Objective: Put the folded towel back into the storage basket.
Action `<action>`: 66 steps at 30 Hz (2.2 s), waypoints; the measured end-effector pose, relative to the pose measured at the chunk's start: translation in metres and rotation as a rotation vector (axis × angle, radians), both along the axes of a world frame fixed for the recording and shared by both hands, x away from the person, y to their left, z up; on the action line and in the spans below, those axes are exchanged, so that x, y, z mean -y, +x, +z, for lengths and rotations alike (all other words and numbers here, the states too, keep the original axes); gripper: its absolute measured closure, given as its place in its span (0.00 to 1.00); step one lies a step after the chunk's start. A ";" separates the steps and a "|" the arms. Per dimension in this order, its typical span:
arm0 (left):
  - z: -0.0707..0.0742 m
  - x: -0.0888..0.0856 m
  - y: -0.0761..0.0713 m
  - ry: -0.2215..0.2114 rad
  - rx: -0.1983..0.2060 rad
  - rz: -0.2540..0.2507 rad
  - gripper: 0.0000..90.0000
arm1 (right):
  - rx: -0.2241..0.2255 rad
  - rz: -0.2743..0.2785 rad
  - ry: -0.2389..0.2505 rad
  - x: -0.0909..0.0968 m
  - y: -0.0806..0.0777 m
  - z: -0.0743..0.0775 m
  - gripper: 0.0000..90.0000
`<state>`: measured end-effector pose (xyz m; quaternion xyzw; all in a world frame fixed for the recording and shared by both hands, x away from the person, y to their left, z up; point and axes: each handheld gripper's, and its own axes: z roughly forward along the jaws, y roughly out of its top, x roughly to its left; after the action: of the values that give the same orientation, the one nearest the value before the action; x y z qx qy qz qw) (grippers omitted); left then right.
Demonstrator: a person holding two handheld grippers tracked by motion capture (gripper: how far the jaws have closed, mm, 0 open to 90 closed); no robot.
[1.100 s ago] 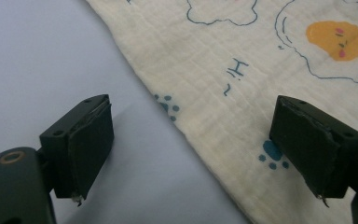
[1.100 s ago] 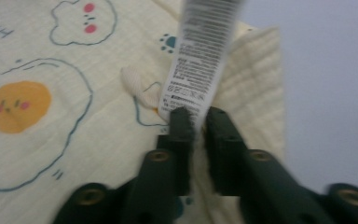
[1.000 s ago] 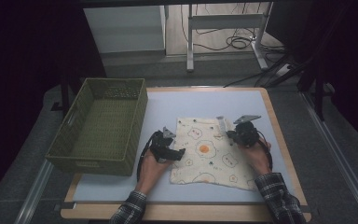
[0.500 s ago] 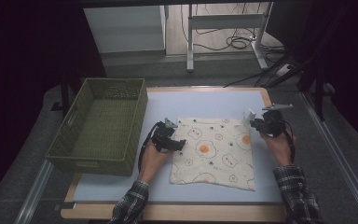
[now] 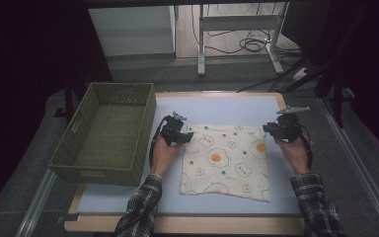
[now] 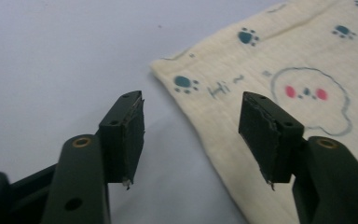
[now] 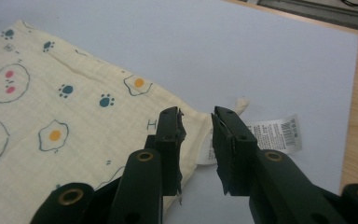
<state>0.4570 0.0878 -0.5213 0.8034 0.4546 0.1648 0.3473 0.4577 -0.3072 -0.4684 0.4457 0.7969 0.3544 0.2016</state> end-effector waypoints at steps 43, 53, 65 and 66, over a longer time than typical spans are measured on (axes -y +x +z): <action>0.014 -0.001 0.021 -0.066 0.072 -0.030 0.97 | -0.031 -0.029 -0.030 -0.011 0.024 -0.020 1.00; 0.021 -0.007 -0.003 -0.086 0.095 -0.064 0.97 | 0.015 0.006 0.026 0.000 0.000 0.002 1.00; 0.035 -0.014 -0.043 -0.134 0.145 -0.099 0.97 | 0.056 0.073 0.098 0.012 -0.042 0.026 1.00; 0.035 -0.013 -0.048 -0.137 0.145 -0.102 0.97 | 0.057 0.079 0.099 0.012 -0.046 0.027 1.00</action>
<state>0.4094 0.1011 -0.4862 0.7859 0.3971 0.1732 0.4412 0.4121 -0.3189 -0.4411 0.4132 0.7893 0.4136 0.1875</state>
